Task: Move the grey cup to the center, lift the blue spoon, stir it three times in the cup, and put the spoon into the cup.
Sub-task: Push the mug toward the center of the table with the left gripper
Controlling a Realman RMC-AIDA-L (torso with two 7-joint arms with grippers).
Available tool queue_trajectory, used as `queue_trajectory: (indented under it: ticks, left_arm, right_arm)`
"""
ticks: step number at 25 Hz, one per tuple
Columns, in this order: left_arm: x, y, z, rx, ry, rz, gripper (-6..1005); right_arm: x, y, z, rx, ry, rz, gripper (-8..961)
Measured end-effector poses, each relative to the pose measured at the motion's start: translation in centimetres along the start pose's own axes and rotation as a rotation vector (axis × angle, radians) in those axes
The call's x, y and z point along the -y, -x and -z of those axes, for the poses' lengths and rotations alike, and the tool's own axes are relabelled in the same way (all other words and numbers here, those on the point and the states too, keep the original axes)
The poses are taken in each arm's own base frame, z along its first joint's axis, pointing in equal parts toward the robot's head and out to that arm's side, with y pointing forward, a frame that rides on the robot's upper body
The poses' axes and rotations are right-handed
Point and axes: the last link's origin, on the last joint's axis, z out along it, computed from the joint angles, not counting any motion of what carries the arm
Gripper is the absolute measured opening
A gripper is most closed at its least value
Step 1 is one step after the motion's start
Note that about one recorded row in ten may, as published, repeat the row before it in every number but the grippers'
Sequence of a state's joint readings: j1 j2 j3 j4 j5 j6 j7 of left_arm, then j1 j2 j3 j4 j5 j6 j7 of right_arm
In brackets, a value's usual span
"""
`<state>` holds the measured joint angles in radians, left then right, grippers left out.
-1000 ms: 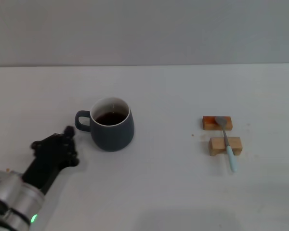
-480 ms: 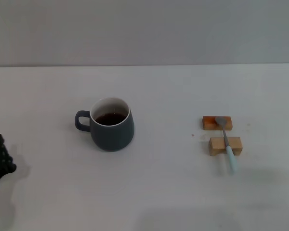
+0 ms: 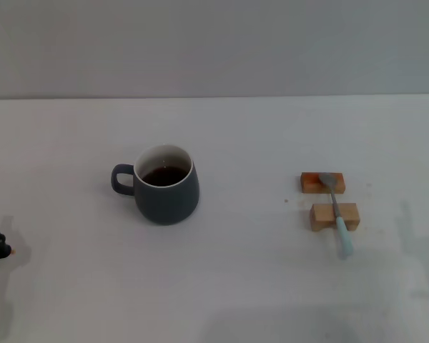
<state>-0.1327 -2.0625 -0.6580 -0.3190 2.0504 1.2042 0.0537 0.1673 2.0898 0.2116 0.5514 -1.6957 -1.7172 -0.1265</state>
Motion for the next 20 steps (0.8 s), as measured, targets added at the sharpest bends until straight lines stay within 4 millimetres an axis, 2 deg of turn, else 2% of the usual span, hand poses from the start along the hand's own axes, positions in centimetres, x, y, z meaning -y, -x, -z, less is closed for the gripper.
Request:
queue_trajectory:
  ticks: [7, 10, 20]
  left_arm:
    - [-1.6, -0.4, -0.9, -0.01, 0.092, -0.009, -2]
    - [-3.1, -0.7, -1.5, -0.018, 0.167, -0.01, -1]
    - [-5.8, -1.3, -2.3, -0.036, 0.289, -0.009, -2]
  right_arm:
    - [0.1, -0.1, 1.0, -0.022, -0.014, -0.011, 694]
    - [0.0, -0.1, 1.4, -0.034, -0.021, -0.023, 694]
    - [-0.6, -1.5, 3.0, -0.158, -0.001, -0.052, 695]
